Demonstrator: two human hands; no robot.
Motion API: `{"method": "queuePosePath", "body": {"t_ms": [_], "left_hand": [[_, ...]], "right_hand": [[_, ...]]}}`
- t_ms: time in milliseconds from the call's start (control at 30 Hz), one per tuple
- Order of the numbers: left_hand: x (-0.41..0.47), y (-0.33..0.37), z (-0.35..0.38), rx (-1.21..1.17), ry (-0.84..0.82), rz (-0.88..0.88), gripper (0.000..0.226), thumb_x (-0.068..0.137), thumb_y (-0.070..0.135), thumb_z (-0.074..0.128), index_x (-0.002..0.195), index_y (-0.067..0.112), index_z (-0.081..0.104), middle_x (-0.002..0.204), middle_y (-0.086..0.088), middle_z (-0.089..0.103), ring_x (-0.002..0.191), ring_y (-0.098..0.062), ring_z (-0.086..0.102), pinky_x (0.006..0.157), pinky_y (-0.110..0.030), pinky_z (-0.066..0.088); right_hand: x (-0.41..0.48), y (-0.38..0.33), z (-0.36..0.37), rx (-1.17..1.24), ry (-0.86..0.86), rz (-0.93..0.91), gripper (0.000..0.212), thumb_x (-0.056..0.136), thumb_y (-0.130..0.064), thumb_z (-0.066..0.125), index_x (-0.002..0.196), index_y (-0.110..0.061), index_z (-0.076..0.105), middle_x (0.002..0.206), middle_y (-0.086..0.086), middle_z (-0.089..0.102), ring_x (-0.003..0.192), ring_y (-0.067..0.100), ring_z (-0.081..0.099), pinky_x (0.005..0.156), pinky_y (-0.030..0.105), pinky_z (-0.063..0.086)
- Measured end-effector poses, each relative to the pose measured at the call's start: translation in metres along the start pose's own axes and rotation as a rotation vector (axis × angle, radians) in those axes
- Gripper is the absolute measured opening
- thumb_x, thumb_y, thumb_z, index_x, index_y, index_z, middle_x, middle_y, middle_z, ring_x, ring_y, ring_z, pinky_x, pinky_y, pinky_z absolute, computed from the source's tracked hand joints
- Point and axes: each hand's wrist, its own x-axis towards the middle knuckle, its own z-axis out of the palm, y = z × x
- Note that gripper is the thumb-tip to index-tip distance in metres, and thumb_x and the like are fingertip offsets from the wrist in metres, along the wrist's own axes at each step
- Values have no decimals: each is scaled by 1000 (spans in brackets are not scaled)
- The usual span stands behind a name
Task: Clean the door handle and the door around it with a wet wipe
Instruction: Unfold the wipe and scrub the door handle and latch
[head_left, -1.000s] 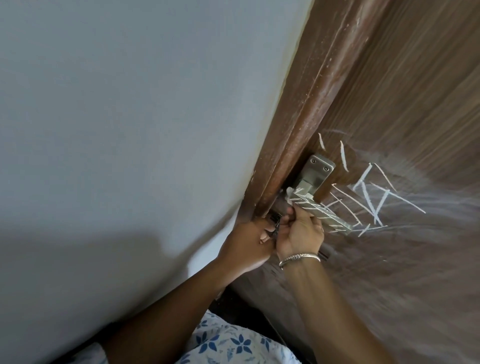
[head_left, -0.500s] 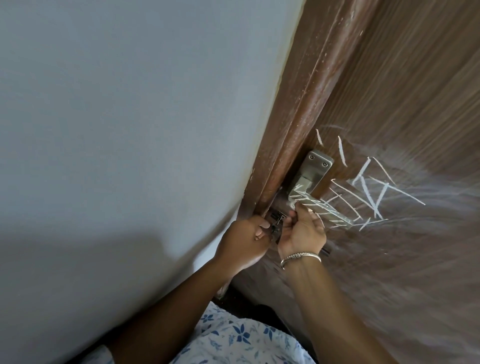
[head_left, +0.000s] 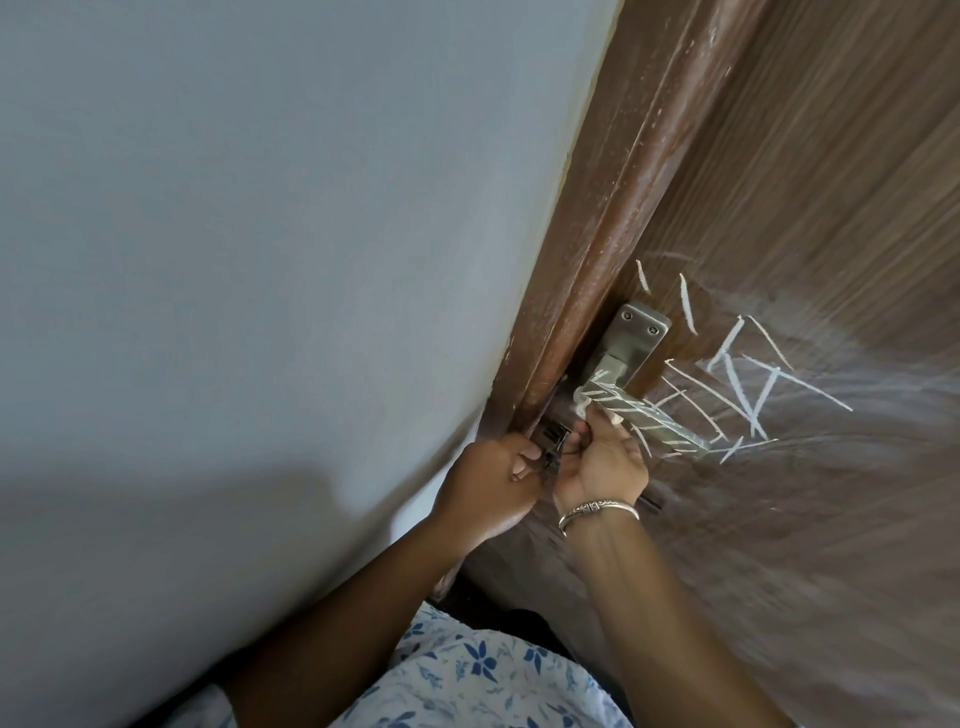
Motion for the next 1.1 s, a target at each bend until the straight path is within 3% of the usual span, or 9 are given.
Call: {"method": "queuePosePath", "body": {"t_ms": [167, 367, 500, 733, 900, 1100], "left_hand": [[2, 2, 1, -6, 12, 10, 27, 79, 18, 60, 105, 19, 64, 90, 0, 70, 85, -12, 63, 77, -30, 52], [1, 4, 1, -5, 20, 24, 15, 79, 21, 57, 90, 22, 66, 82, 0, 71, 80, -16, 64, 74, -38, 54], [1, -1, 0, -13, 29, 11, 16, 79, 19, 59, 93, 21, 67, 83, 0, 71, 81, -15, 65, 75, -37, 54], [3, -5, 1, 0, 13, 15, 26, 79, 17, 60, 105, 18, 64, 87, 0, 70, 84, -12, 64, 76, -27, 52], [2, 0, 1, 17, 19, 35, 13, 79, 19, 57, 88, 20, 66, 74, -3, 68, 73, -17, 62, 67, -34, 50], [1, 0, -1, -45, 50, 4, 13, 77, 15, 57, 85, 19, 66, 71, -5, 68, 71, -18, 63, 66, -38, 51]], "right_hand": [[2, -2, -3, 18, 6, -1, 23, 82, 4, 64, 70, -13, 55, 58, 0, 61, 47, 6, 54, 46, 15, 45], [0, 3, 10, -23, -63, 121, 15, 83, 5, 63, 80, -8, 57, 68, 5, 59, 52, 8, 52, 50, 15, 48], [2, 4, 9, 14, -76, 129, 13, 84, 6, 61, 82, -6, 58, 69, 6, 60, 51, 8, 53, 52, 16, 47], [9, -3, -8, 77, -9, 86, 14, 84, 7, 58, 79, -5, 57, 67, 6, 57, 50, 9, 54, 47, 17, 47], [6, 5, 3, 19, -93, 204, 14, 90, 4, 53, 80, -7, 57, 67, 6, 57, 50, 9, 53, 43, 16, 47], [11, 6, 14, -192, -40, 216, 14, 81, -2, 67, 71, -8, 60, 52, 2, 55, 36, 6, 45, 36, 14, 38]]}}
